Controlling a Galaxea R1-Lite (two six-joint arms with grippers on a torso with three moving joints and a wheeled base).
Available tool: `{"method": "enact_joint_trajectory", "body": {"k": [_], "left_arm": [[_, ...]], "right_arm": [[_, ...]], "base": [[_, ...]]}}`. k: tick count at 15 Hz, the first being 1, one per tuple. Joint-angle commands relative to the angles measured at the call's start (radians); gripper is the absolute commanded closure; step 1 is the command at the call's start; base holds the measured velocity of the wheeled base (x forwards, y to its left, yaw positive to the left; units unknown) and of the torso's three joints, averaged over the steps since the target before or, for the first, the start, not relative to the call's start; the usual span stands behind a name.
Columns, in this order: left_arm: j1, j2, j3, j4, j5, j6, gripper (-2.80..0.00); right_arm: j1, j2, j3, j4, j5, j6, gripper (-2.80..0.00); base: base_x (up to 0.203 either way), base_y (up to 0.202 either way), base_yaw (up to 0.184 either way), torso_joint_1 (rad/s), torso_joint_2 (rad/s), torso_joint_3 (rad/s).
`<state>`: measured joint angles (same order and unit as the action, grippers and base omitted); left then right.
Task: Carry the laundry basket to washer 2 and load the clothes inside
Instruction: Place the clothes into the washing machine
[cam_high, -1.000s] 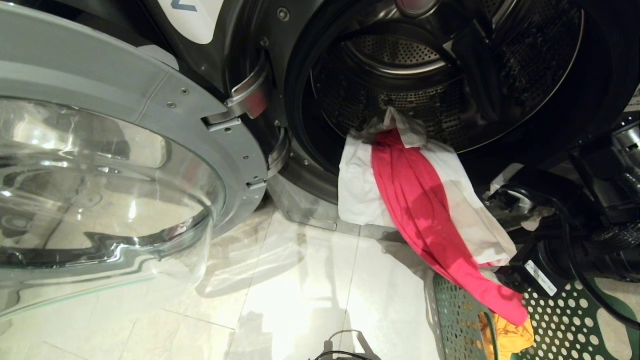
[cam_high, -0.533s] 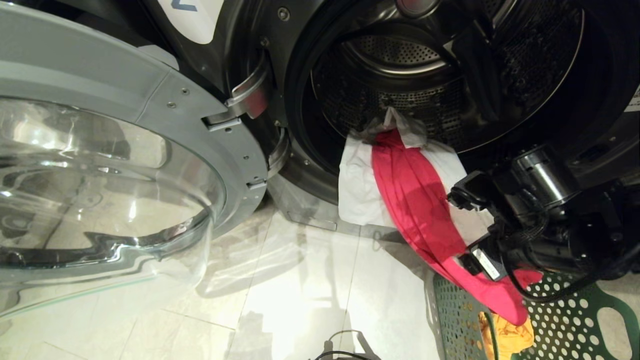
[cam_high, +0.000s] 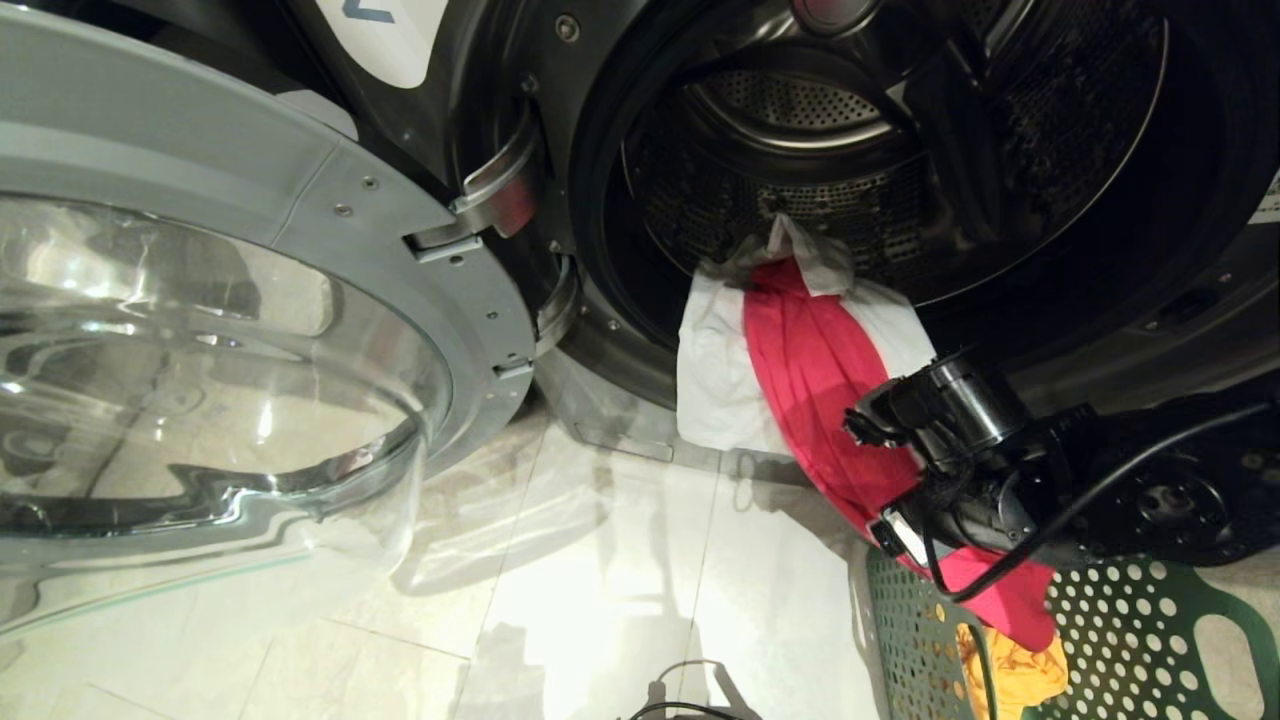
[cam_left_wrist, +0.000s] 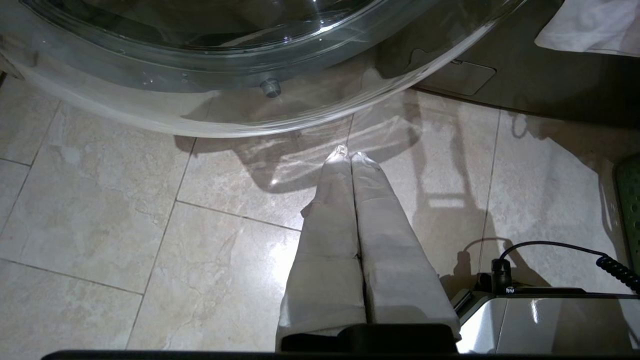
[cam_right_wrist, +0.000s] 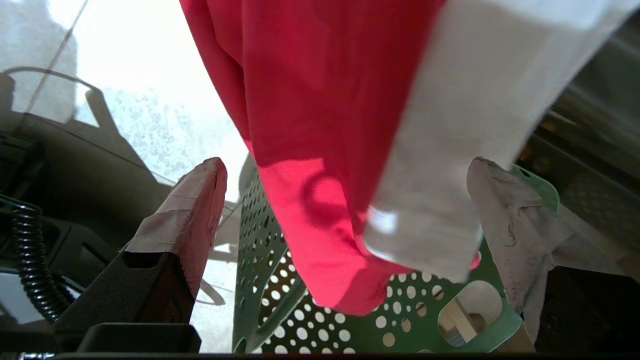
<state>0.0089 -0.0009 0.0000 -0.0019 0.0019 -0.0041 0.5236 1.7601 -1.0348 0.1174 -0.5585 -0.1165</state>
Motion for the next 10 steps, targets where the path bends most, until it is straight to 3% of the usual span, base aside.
{"method": "enact_joint_trajectory", "body": {"k": [1,10], "left_arm": [[0.0,0.001,0.0,0.0,0.0,-0.001,0.0],[0.0,0.001,0.0,-0.001,0.0,-0.001,0.0]], "right_arm": [[-0.017,0.071,-0.035,-0.002,-0.005,0.008,-2.8],[-0.109,0.143,-0.156,-0.004,-0.035,0.017,-2.8]], "base": [[0.0,0.0,0.0,0.0,0.0,0.0],[0.0,0.0,0.0,0.0,0.0,0.0]]}}
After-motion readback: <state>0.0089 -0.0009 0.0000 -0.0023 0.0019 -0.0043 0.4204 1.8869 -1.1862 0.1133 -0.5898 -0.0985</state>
